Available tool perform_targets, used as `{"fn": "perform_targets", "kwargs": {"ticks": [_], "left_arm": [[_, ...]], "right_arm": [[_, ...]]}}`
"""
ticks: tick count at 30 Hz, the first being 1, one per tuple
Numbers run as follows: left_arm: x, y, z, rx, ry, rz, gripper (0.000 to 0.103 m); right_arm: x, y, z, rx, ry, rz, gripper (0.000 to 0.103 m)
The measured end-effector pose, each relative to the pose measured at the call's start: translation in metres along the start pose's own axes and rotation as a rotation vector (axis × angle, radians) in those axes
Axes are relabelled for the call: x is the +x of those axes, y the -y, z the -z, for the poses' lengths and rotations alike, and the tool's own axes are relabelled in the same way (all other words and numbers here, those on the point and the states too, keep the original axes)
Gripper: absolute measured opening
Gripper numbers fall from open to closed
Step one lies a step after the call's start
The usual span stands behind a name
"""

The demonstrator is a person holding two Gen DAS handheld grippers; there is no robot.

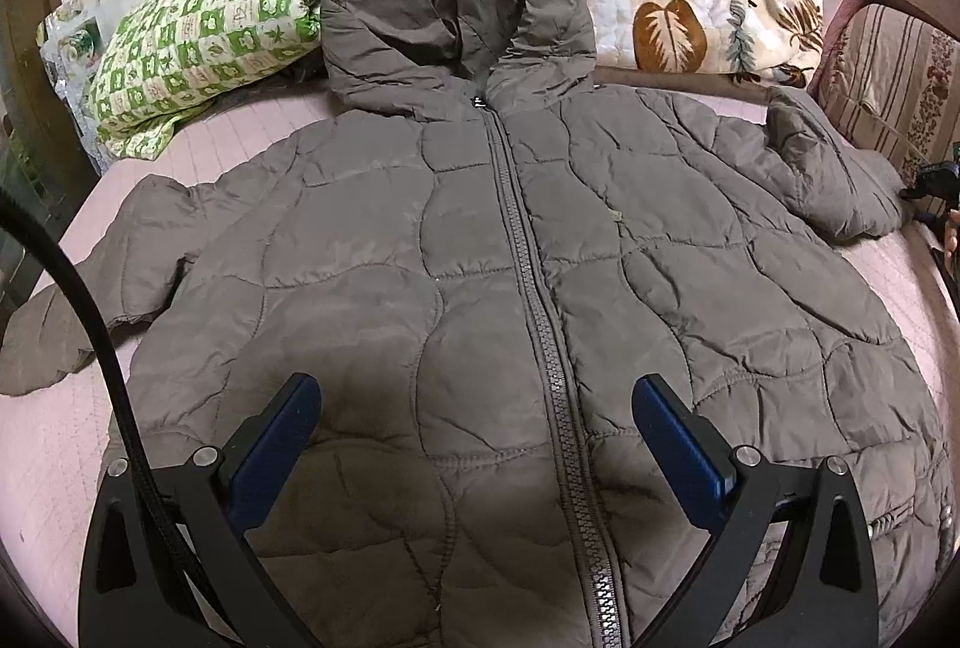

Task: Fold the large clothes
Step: 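Lift the sleeve with the right gripper and lay it across the jacket body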

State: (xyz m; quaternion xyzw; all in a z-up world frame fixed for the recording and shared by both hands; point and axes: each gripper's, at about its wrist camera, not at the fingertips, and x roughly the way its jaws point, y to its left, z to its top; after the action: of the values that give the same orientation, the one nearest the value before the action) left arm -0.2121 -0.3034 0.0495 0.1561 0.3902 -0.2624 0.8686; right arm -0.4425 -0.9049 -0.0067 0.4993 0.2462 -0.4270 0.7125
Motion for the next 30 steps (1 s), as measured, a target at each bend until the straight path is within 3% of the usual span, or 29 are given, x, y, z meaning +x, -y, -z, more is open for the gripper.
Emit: {"fn": "perform_targets", "kwargs": {"ticks": [2,8,12,14,18,23,26,30], "left_arm": [[-0.003,0.0,0.0,0.003,0.009,-0.001,0.103],[-0.019,-0.009,0.0,-0.023,0.041,0.002,0.103],[-0.033,-0.021,-0.002,-0.043,0.077,0.0,0.103],[-0.041,-0.03,-0.002,-0.05,0.098,-0.016,0.103],[-0.05,-0.054,0.001,-0.092,0.109,-0.037,0.103],[-0.062,-0.091,0.008,-0.143,0.13,-0.073,0.103],[-0.067,-0.115,0.011,-0.193,0.134,-0.079,0.103],[-0.071,-0.14,0.016,-0.243,0.126,-0.084,0.103]], "right_arm": [[-0.019,0.002,0.0,0.019,0.045,-0.039,0.015],[-0.127,-0.027,-0.013,-0.079,0.281,0.015,0.013],[-0.198,-0.076,-0.014,-0.215,0.362,-0.001,0.013],[-0.229,-0.116,0.002,-0.318,0.391,-0.03,0.013],[-0.266,-0.2,0.063,-0.5,0.38,-0.151,0.013],[-0.279,-0.301,0.172,-0.744,0.299,-0.306,0.013],[-0.271,-0.354,0.258,-0.903,0.221,-0.379,0.013],[-0.221,-0.393,0.367,-1.078,0.094,-0.391,0.013]]}}
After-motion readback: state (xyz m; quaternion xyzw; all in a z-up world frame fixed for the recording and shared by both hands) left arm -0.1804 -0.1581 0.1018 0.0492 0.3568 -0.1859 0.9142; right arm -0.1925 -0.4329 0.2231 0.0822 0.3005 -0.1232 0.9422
